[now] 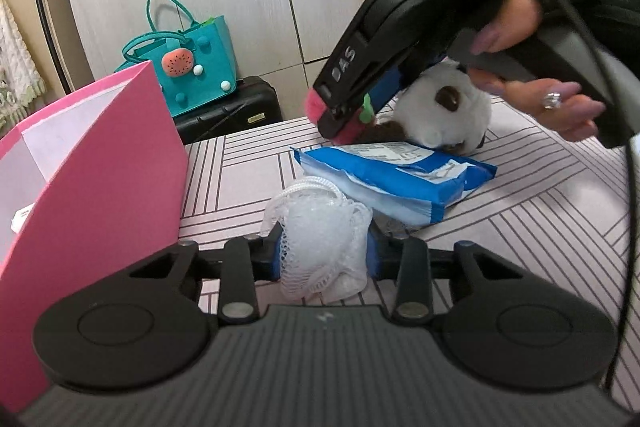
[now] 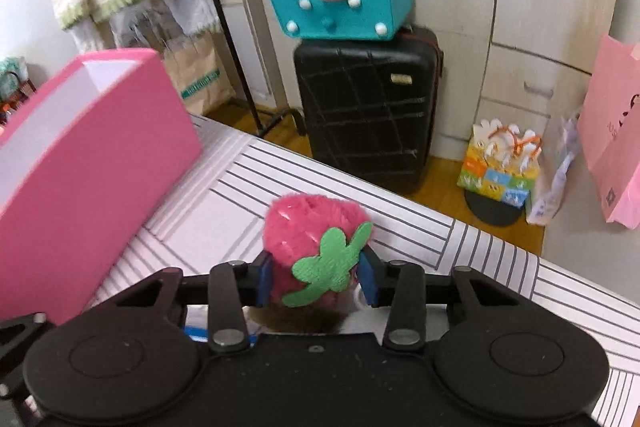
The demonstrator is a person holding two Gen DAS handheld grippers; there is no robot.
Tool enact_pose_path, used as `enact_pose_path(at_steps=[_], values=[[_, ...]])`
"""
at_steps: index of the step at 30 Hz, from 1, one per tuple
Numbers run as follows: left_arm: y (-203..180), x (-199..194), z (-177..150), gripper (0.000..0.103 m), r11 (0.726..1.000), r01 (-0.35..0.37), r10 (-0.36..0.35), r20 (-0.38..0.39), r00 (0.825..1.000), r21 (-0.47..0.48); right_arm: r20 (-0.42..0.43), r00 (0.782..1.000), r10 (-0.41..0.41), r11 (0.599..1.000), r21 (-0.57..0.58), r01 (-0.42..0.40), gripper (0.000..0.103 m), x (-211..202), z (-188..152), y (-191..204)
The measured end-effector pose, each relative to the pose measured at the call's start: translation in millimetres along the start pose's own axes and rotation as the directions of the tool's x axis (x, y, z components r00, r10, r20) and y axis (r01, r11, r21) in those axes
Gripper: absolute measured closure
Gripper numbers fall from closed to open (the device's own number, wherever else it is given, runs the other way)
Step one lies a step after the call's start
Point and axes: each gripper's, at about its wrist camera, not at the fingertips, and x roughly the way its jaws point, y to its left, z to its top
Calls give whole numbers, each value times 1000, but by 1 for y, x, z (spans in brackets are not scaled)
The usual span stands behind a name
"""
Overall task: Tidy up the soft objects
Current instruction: 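Grasp the white mesh bath puff with the left tool while the right tool grasps the pink strawberry plush, then lift and carry the bath puff and strawberry plush over the pink box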
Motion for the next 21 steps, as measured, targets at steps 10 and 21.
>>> enact_pose_path(at_steps=[10,21], values=[[-3,-21,1,70,1000,13,-14,34,999,20,120,989,89,996,-5,-89,56,-68,-26,23],[10,-42,-2,70,993,105,-105,8,994,-55,103,990,100,993,52,-106,56,-104,-62,33]])
